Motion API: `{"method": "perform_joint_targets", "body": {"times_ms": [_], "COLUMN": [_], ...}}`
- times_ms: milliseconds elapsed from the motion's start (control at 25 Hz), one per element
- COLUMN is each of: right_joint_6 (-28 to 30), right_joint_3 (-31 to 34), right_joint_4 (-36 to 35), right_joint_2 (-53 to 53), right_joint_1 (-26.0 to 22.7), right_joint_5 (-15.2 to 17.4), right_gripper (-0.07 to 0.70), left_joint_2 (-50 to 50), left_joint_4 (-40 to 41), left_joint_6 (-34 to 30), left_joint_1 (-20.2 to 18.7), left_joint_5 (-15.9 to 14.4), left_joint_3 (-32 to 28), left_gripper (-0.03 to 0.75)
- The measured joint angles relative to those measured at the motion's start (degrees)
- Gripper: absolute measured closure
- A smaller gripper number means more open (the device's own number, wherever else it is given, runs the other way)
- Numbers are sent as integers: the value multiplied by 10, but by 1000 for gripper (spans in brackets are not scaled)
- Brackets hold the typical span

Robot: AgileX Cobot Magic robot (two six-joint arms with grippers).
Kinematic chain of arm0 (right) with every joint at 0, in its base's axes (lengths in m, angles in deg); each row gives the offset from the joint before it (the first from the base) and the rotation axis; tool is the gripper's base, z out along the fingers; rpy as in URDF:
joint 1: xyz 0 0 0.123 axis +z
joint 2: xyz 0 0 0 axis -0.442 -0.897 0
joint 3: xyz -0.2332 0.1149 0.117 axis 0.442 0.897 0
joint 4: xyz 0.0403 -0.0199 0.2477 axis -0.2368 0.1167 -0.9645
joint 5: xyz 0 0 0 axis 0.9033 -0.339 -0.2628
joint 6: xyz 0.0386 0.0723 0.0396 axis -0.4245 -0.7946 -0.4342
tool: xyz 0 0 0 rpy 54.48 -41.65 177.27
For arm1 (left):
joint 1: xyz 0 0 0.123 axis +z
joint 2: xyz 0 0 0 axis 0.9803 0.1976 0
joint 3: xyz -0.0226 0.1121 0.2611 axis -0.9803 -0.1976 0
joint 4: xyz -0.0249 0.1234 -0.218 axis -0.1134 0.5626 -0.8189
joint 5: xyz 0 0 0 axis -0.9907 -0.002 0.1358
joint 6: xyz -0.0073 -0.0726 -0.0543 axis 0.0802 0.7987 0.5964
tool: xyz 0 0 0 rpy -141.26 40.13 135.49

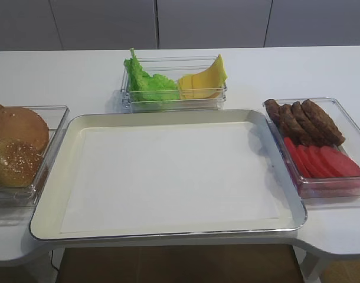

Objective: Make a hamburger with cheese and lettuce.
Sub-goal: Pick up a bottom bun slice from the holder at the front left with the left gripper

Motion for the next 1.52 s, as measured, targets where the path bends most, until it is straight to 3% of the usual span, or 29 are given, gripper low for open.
{"method": "perform_joint_targets", "body": {"times_ms": [480,640,1040,1200,1520], "right_joint_6": [-4,0,-4,0,0], "right_joint_3": [0,0,0,0,0], "right_joint_4": [0,0,0,0,0], "right_joint_2": [0,0,0,0,0], "right_joint_1": [0,0,0,0,0], "right_joint_5": [0,0,0,0,0], "right_gripper": [200,200,200,200,200], "left_joint_2": [0,3,147,244,355], "left_joint_4": [1,1,1,20,34], "left_joint_6": [0,-9,7,14,15], "left_joint_1": [0,0,0,0,-1], "left_joint_5": [0,-14,-32,-41,-41], "left_joint_3": [0,4,52,118,189], "left_gripper": [68,68,68,68,68]}}
